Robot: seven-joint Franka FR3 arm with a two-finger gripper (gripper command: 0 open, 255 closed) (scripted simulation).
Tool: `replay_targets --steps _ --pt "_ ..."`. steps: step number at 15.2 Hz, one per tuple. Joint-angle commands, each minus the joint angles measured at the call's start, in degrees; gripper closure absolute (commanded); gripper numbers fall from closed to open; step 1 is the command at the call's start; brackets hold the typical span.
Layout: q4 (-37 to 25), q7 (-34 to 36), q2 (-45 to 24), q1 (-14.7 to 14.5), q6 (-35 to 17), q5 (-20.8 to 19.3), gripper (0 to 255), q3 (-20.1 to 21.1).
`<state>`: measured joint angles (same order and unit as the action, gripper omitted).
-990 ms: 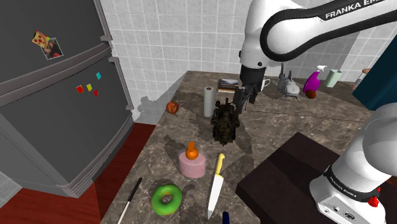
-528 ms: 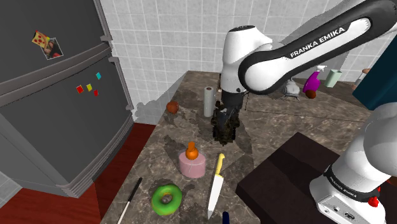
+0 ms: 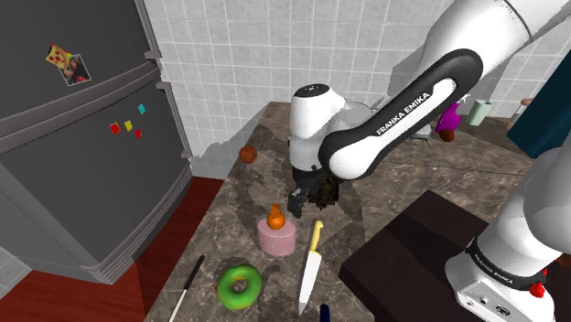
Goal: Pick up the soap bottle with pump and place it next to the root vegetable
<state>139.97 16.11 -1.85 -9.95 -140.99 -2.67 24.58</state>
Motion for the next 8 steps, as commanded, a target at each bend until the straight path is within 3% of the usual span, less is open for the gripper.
replay_targets --steps 1,5,8 --pt "-2.08 3.18 -5.28 -0.85 -2.67 -4.65 0 0.29" --pt "-6.64 8.87 -14.33 -4.44 -5.90 -13.09 0 -1.36" --pt "-6.76 10.16 -16.51 -5.23 -7.76 -14.93 0 -2.53"
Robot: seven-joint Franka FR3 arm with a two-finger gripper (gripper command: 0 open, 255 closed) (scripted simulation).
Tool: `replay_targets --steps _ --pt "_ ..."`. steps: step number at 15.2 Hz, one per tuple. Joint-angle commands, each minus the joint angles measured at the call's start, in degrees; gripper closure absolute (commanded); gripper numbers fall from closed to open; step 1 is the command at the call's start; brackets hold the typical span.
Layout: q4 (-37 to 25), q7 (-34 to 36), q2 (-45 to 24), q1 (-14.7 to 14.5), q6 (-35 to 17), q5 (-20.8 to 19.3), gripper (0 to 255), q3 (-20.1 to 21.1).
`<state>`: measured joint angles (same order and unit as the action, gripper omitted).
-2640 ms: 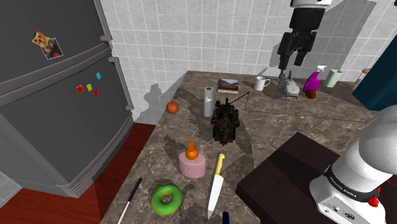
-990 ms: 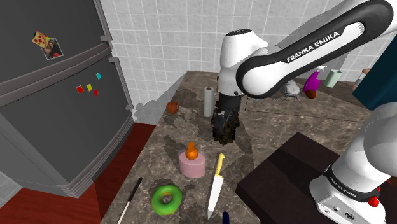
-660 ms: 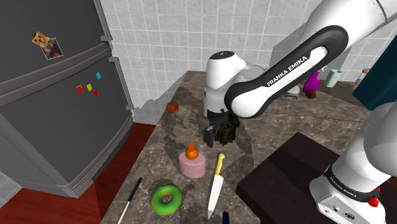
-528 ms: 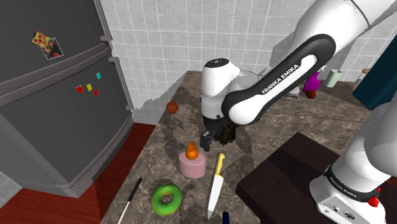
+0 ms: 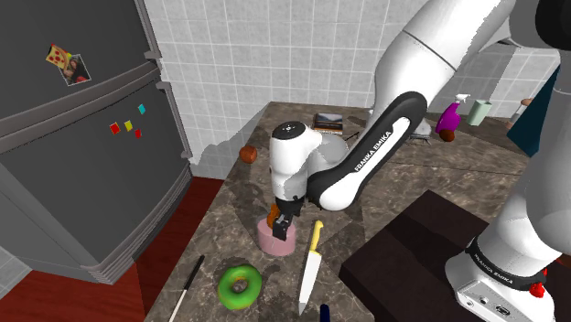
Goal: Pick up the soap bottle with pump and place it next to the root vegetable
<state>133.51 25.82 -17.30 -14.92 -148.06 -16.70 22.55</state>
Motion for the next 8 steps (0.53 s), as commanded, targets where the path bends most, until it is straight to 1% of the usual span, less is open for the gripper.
replay_targets --steps 1,5,8 --pt "-0.37 0.89 -1.80 -0.51 -1.30 -1.53 0 -0.88" --pt "-0.74 2.45 -4.48 -1.51 -3.42 -3.72 0 -2.37" --pt "-0.74 2.45 -4.48 -1.52 -3.42 -3.71 0 -2.38"
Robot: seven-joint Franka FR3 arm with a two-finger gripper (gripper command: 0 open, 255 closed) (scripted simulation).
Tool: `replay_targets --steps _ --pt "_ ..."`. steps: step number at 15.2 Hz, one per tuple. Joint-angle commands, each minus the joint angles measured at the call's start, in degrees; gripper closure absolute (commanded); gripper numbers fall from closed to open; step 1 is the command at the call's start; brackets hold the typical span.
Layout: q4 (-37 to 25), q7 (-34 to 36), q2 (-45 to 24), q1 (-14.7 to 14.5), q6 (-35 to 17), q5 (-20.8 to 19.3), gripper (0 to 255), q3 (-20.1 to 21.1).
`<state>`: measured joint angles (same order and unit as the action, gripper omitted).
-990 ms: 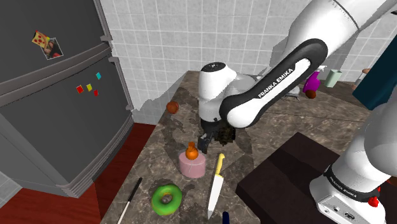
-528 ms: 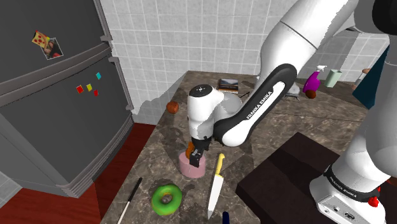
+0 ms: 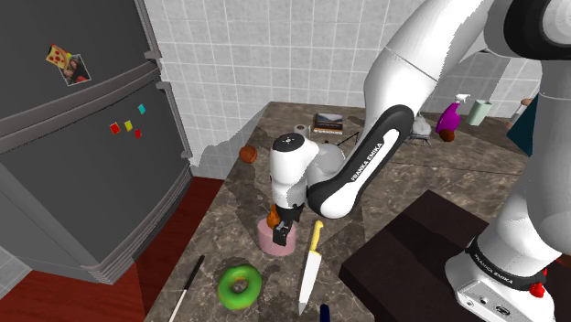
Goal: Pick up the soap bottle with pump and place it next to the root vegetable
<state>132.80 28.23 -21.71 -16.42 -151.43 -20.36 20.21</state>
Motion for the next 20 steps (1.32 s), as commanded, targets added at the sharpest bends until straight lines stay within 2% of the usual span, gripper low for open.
replay_targets --steps 1,4,5,14,20 --pt "-0.03 0.03 -0.07 -0.02 -0.05 -0.05 0 -0.04" --pt "-0.03 0.02 -0.06 -0.02 -0.04 -0.05 0 -0.03" --pt "-0.03 0.02 -0.06 -0.02 -0.04 -0.05 255 -0.03" --pt "-0.03 0.03 -0.07 -0.02 -0.05 -0.06 255 -0.04" --pt "0.54 -2.72 4.43 1.73 3.53 3.65 255 2.39"
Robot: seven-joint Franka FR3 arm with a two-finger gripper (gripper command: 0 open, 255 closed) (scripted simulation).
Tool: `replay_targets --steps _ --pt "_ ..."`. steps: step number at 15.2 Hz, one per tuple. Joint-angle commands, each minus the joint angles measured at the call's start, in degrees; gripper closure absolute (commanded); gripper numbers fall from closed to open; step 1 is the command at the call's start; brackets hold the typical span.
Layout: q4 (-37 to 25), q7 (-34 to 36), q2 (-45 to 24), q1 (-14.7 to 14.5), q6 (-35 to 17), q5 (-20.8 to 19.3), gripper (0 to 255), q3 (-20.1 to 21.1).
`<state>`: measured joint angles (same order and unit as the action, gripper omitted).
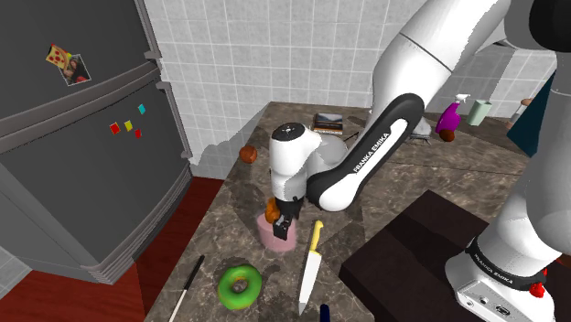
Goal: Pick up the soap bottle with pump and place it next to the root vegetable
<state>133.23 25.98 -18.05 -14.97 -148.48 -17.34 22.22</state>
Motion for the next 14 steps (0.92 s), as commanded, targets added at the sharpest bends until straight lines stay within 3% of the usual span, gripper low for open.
replay_targets --steps 1,14 --pt "0.16 -0.94 1.51 0.54 1.20 1.27 255 0.74" --pt "-0.55 -6.63 10.58 2.61 9.81 9.01 255 3.82"
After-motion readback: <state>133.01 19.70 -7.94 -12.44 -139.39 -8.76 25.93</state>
